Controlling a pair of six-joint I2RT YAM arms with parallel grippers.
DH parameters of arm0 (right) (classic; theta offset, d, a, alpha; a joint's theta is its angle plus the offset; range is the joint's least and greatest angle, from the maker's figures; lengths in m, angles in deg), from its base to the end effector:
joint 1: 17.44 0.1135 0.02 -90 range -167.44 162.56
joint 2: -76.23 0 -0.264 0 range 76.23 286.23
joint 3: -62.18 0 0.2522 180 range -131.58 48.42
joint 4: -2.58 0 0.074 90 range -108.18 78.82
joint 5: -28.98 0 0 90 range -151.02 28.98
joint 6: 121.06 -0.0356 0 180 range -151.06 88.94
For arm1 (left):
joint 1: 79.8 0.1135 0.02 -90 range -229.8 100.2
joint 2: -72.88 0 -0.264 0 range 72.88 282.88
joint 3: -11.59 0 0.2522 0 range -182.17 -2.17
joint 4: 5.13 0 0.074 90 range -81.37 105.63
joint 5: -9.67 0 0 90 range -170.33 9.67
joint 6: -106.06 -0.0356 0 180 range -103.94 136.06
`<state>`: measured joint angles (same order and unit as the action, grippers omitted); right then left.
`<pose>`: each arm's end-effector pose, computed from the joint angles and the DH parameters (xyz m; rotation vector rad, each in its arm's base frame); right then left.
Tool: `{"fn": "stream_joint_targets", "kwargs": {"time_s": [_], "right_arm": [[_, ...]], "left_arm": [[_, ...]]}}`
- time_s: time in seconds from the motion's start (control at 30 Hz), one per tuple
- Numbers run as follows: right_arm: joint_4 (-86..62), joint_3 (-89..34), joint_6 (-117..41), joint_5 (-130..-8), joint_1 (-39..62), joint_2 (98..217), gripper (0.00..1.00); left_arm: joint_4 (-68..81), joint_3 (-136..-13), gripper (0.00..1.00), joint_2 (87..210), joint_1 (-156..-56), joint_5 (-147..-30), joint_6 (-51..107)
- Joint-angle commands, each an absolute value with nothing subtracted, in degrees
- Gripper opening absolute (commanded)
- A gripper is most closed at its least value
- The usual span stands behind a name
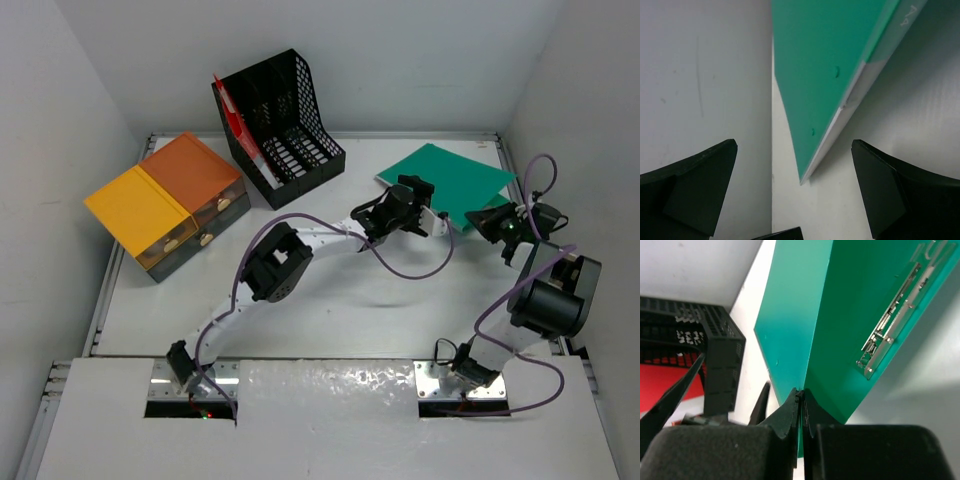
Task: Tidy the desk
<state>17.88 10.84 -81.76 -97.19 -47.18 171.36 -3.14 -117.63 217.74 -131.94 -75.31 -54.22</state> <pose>0.2848 -0.1385 0.1529 1.0139 1.8125 0.8753 0.3603 -0.4584 0.1643 1.6248 0.9619 0.2993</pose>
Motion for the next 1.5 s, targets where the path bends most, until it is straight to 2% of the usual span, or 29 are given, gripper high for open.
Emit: {"fn": "stream_joint_targets", "kwargs": {"time_s": [0.0, 0.13, 0.33, 0.4, 0.43, 0.5, 0.53, 0.6, 0.63, 0.7, 0.8, 0.83, 0.87, 0.93, 0.97, 1.07, 1.23, 1.33, 1.47], "right_arm": [[14.3, 11.9, -78.4, -99.0, -46.7, 166.1, 0.00], [11.2, 11.1, -77.3, -99.3, -46.7, 161.5, 0.00], [6.5, 9.1, -75.5, -100.3, -46.4, 156.7, 0.00], [5.6, 8.8, -75.1, -101.3, -46.4, 156.1, 0.00], [5.4, 8.1, -75.1, -101.9, -46.4, 155.7, 0.00], [4.9, 7.6, -75.1, -102.9, -46.1, 155.3, 0.00], [4.8, 7.1, -75.0, -102.9, -45.7, 154.9, 0.00], [4.4, 6.7, -74.7, -102.9, -45.5, 154.6, 0.00], [4.2, 6.2, -74.7, -103.0, -45.4, 154.6, 0.00], [3.2, 5.3, -74.3, -102.9, -45.5, 154.8, 0.00], [-4.4, 0.0, -70.9, -102.8, -45.4, 155.8, 0.00], [-8.5, -4.6, -68.7, -101.0, -45.4, 155.9, 0.05], [-17.2, -7.1, -64.2, -99.3, -45.4, 155.9, 0.17], [-22.1, -12.1, -60.2, -95.6, -45.4, 155.2, 0.41], [-24.9, -13.2, -59.5, -94.4, -45.4, 153.9, 0.61], [-28.6, -17.4, -58.7, -89.0, -45.4, 150.5, 0.79], [-37.0, -24.1, -56.6, -84.4, -45.4, 148.0, 0.82], [-35.6, -22.8, -57.6, -79.9, -45.4, 144.7, 0.84], [-33.5, -21.6, -57.4, -80.6, -45.4, 142.0, 0.85]], "left_arm": [[-1.2, -120.3, 0.98, 219.3, -132.8, -79.7, -55.0], [5.1, -121.5, 0.98, 219.6, -133.8, -83.2, -55.6], [2.0, -126.3, 0.97, 221.2, -134.8, -82.2, -48.6], [0.8, -127.6, 0.84, 221.4, -135.0, -81.5, -45.1], [0.1, -127.7, 0.72, 221.3, -135.2, -81.0, -44.4], [-1.0, -127.9, 0.61, 221.1, -135.8, -79.2, -43.3], [-1.1, -127.9, 0.46, 221.0, -136.0, -78.0, -42.5], [0.6, -129.0, 0.31, 220.7, -136.2, -78.3, -41.3], [1.4, -129.3, 0.16, 220.7, -136.3, -78.4, -40.7], [3.3, -129.5, 0.00, 220.3, -136.7, -77.7, -38.8], [6.0, -128.7, 0.00, 218.7, -136.8, -75.1, -35.5], [7.0, -128.8, 0.00, 217.7, -136.9, -74.0, -32.4], [9.0, -128.8, 0.00, 216.9, -136.8, -73.7, -30.9], [12.8, -128.8, 0.00, 214.7, -136.7, -73.6, -25.9], [15.5, -128.8, 0.00, 214.0, -136.4, -73.8, -24.2], [19.9, -128.7, 0.00, 211.0, -136.0, -73.8, -17.7], [25.1, -129.8, 0.00, 207.4, -133.1, -73.9, -0.8], [29.3, -134.0, 0.00, 206.2, -130.1, -76.5, 10.0], [31.2, -135.3, 0.00, 203.4, -125.9, -80.5, 22.5]]}}
